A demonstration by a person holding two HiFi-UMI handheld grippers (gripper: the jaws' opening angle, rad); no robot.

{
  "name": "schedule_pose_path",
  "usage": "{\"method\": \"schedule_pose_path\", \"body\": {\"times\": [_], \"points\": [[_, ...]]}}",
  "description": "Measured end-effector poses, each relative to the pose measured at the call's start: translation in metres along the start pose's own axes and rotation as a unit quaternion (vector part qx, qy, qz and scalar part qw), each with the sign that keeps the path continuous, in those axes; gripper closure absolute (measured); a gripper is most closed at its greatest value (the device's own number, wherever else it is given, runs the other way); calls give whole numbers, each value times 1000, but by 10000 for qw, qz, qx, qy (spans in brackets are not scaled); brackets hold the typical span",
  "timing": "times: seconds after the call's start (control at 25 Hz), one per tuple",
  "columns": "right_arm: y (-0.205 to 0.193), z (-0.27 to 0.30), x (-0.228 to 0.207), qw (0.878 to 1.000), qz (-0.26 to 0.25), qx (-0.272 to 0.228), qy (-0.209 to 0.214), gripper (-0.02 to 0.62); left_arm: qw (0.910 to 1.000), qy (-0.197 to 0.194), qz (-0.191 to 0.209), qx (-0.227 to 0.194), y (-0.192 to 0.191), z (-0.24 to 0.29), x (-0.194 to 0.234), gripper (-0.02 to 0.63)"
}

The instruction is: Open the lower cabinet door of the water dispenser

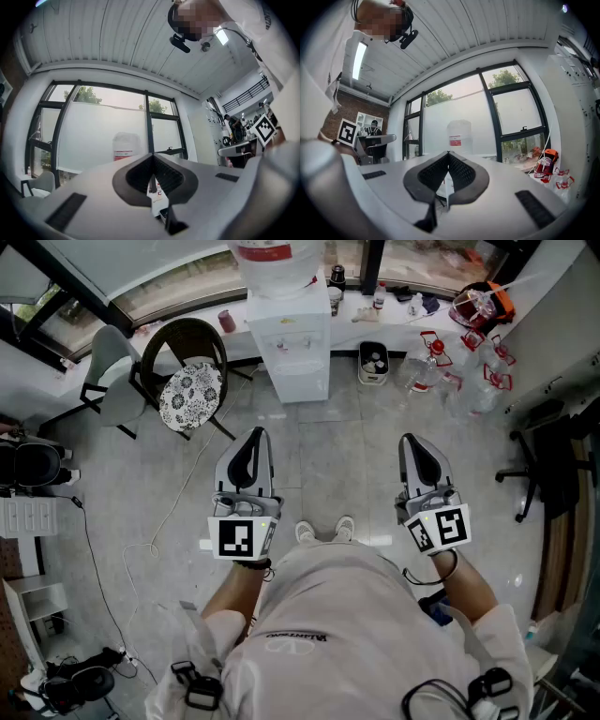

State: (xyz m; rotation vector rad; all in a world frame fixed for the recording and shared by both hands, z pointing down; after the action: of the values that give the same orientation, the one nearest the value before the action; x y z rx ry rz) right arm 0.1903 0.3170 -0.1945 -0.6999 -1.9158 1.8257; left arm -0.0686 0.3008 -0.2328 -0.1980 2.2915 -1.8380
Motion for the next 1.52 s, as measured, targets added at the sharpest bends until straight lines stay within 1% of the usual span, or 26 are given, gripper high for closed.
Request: {"method": "schedule_pose_path", "body": {"times": [0.16, 0.36, 0.56, 0.8, 1.0, 1.12, 1.24, 1.52], "points": [[2, -2, -3, 10000, 43, -21, 22, 580, 10000, 18, 3, 8, 2, 1, -4, 603], [1, -4, -9, 9997, 169, -61, 165, 578, 10000, 60, 22, 15, 2, 4, -8, 603], [0, -9, -22, 9996, 176, -73, 205, 578, 9998, 165, 82, 89, -1, 6, -16, 603], [-3, -18, -39, 9992, 96, -25, 399, 578, 9990, 375, 184, 146, -7, 2, -29, 603], [-8, -14, -53, 9986, 211, 11, 489, 578, 9983, 500, 199, 223, -11, 3, -34, 603], [-11, -5, -51, 9979, 164, 41, 629, 578, 9976, 563, 222, 326, -16, 4, -30, 603], [-13, 6, -50, 9974, 163, 42, 698, 578, 9975, 596, 214, 304, -18, 12, -24, 603], [-17, 44, -58, 9977, 210, 74, 633, 578, 9977, 601, 164, 259, -29, 42, 2, 603]]}}
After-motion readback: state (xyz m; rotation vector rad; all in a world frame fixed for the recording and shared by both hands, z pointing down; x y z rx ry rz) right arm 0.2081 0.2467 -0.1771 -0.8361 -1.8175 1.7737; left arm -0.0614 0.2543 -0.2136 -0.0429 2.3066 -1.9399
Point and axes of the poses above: the fingertips, and each gripper's own axes: z forward along the fingers, x to its left, y out of its top, the point moved 3 cm from there along -z, backward along the fingers, and after that the axes turned 12 degrees about y, right-handed, at the moved point
